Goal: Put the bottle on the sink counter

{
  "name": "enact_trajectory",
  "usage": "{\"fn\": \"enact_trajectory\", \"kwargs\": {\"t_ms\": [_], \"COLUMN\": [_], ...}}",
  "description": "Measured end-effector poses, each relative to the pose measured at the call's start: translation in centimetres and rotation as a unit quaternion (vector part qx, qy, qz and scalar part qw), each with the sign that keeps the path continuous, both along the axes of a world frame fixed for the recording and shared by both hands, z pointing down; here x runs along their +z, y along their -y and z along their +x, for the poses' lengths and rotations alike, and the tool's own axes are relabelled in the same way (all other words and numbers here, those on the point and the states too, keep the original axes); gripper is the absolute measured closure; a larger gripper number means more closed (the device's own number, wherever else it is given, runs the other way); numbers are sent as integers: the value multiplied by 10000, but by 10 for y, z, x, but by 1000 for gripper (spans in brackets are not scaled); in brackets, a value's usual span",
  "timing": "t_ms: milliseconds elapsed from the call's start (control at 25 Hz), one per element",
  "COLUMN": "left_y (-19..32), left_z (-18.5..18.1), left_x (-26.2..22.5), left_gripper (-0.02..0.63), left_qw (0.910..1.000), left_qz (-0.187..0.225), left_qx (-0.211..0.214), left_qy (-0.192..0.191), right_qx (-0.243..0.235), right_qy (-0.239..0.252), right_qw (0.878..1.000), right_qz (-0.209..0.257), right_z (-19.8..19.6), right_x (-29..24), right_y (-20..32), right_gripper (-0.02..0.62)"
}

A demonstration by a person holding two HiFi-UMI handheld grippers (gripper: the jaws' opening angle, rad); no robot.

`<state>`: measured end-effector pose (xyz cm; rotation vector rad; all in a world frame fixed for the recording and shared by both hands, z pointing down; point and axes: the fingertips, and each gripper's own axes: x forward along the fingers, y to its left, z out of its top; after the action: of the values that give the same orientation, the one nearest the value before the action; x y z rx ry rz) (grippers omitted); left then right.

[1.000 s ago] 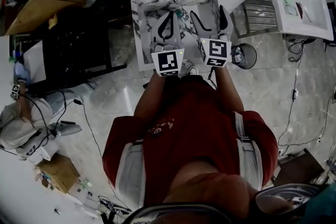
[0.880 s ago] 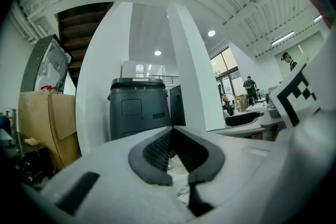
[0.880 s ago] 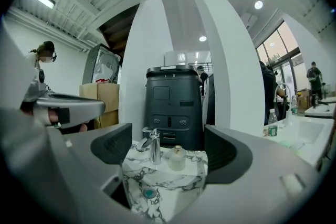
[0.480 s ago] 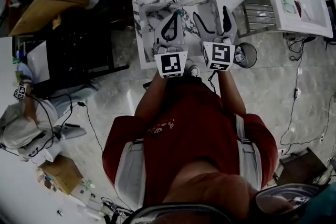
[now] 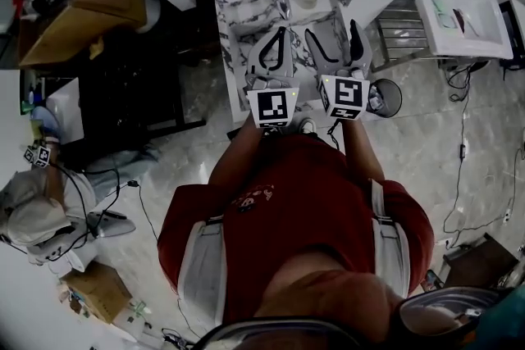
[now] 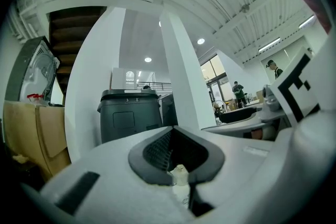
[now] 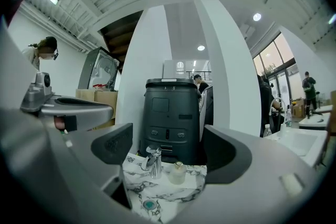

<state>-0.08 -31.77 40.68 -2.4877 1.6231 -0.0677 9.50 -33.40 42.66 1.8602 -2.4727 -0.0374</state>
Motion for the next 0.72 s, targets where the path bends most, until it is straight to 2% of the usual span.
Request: {"fn": "enact_trajectory", "kwargs": {"t_ms": [160, 440, 720], "left_y": [-4, -3, -12], "left_z": [-7, -20, -23], "left_x": [-17, -20, -21], "left_gripper": [603, 603, 603], "left_qw": [9987, 9987, 9990], "left_qz": [512, 488, 421], "left_qx": [-69, -89, -137], "left_qy": [25, -66, -97], "right_qx": [17, -25, -96], "right_qy": [-21, -4, 14], "right_qw": [10000, 9999, 9998], "right_qz": [59, 165, 176], "right_z": [-8, -17, -24], "right_x": [-6, -14, -15], "right_y": [-3, -7, -15], "right_gripper": [187, 224, 294]}}
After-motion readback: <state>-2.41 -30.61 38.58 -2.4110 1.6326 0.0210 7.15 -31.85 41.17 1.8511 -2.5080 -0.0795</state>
